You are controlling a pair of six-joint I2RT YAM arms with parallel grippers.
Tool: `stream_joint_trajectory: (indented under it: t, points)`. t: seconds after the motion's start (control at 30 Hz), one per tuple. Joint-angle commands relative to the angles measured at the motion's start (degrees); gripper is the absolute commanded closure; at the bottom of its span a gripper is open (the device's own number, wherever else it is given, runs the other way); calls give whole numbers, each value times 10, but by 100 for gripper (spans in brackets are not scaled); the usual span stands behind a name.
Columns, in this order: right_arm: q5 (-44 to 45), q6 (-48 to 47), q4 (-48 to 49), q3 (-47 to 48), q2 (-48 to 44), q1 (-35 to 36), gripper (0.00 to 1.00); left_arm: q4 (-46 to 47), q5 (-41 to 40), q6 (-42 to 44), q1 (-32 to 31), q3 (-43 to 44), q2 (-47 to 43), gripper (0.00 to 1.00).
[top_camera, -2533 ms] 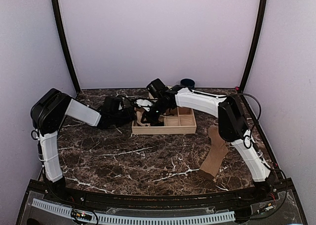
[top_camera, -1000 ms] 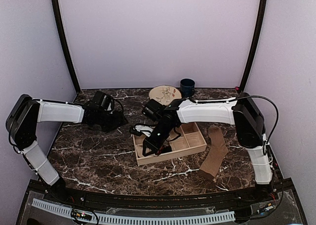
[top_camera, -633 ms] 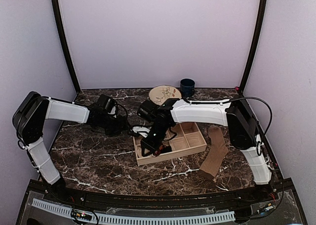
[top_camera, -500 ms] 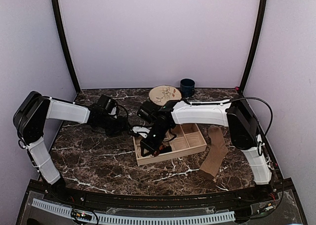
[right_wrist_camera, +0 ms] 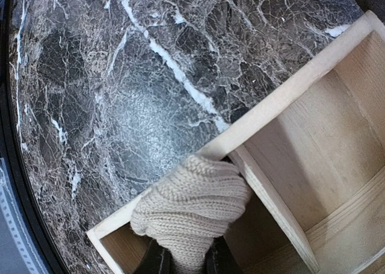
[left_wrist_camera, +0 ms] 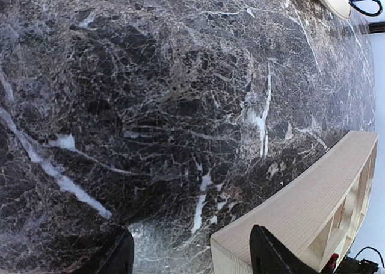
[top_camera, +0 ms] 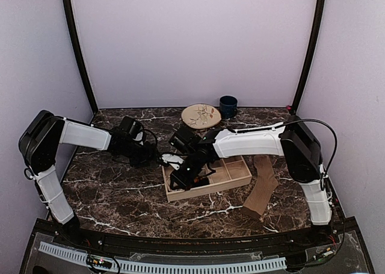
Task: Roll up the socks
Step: Place the sock in the storage box.
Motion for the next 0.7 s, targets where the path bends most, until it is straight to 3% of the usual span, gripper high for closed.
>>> stream_joint_trajectory:
  t: [0.0,0.27,0.47,0.67]
  points:
    - [45,4,5,-39,81,11,95,3,14,4,3,12,5,31]
    - [61,14,11,-68,59,12,66,4,22,2,3,15,7,31]
    - [95,15,10,-70,23,13,58,2,27,1,3,19,7,32]
    - [120,16,18,-67,-21,13,57,5,32,-5,3,18,6,32]
